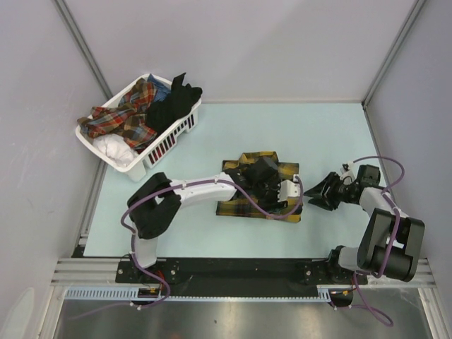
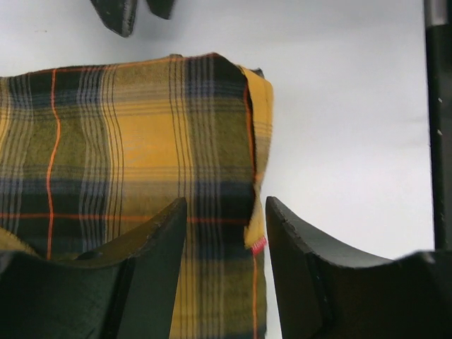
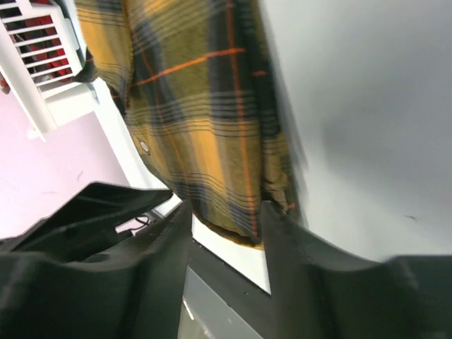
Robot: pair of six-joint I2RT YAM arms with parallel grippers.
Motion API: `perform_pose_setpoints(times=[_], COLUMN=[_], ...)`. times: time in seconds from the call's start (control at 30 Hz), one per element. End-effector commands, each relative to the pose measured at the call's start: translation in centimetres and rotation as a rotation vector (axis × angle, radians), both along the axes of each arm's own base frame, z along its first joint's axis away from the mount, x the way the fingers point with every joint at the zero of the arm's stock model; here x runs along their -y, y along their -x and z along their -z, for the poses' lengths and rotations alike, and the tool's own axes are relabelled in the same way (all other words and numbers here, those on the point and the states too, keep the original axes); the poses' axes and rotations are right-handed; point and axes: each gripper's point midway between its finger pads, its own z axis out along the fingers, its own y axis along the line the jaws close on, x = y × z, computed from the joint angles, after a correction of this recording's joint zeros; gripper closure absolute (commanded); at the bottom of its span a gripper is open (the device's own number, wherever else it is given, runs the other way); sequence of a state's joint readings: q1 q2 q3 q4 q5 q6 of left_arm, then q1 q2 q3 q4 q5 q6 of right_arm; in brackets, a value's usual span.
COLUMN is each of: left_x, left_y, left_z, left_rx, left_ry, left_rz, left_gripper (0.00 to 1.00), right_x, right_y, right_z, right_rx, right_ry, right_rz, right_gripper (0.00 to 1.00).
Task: Fold and stack the long sleeve shirts
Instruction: Neatly place the folded shirt to the corner
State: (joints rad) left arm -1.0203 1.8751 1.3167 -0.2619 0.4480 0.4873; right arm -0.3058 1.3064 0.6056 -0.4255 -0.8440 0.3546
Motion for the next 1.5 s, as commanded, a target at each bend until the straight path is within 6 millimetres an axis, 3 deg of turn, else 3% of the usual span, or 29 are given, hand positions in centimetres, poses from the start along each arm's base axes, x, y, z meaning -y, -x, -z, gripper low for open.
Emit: perform_pose_setpoints(times=[0.0,0.07,0.17,0.27,0.4,0.57,0.6,0.7,0.83,0.93,1.03,1.13,1.3,1.47], left_x=[2.4,2.0,2.2,3.3,5.0,6.9,7.2,8.0,7.8,7.1,6.7,7.1,7.1,7.0], left_y=[-0.7,-0.4,-0.2,-0.2,1.2,1.4,1.3,1.3,1.2,1.3,0.9,0.0,-0.4,-0.6], left_z=[-1.4,-0.3,-0.7,-1.4,-2.3,-1.5,-0.2,0.9,5.2,6.6,5.8,2.3,-1.8,-3.0], left_rx=[-0.023,-0.039,-0.036,0.033,0.156,0.245,0.246,0.234,0.217,0.180,0.124,0.070,0.009,0.008], left_ry=[0.054,0.035,0.054,0.084,0.125,0.117,0.094,0.063,-0.043,-0.086,-0.051,0.062,0.164,0.192], left_rz=[-0.015,-0.008,-0.001,0.006,0.066,0.089,0.088,0.097,0.105,0.100,0.075,0.046,0.049,0.043], left_gripper=[0.46,0.46,0.44,0.43,0.44,0.45,0.45,0.44,0.45,0.57,0.76,0.92,0.99,0.99], right_x=[-0.7,-1.7,-1.7,-0.5,1.2,1.8,1.8,1.8,1.7,1.6,1.5,1.0,-0.7,-2.4], right_y=[0.2,0.5,0.5,0.1,0.3,0.4,0.4,0.6,0.6,0.6,0.6,0.3,-1.7,-3.7], right_z=[-0.5,0.0,0.5,0.6,1.6,2.2,2.2,2.6,2.6,2.9,3.2,3.2,2.9,2.2], right_rx=[-0.048,-0.069,-0.077,-0.092,-0.178,-0.242,-0.246,-0.268,-0.276,-0.273,-0.260,-0.241,-0.164,-0.103], right_ry=[-0.113,-0.145,-0.131,-0.117,-0.096,-0.105,-0.103,-0.110,-0.121,-0.123,-0.117,-0.116,-0.138,-0.158], right_rz=[0.038,0.030,0.039,0.077,0.167,0.219,0.221,0.230,0.230,0.231,0.221,0.200,0.150,0.141], right_gripper=[0.45,0.43,0.39,0.37,0.37,0.36,0.35,0.34,0.30,0.19,0.11,0.09,0.09,0.11])
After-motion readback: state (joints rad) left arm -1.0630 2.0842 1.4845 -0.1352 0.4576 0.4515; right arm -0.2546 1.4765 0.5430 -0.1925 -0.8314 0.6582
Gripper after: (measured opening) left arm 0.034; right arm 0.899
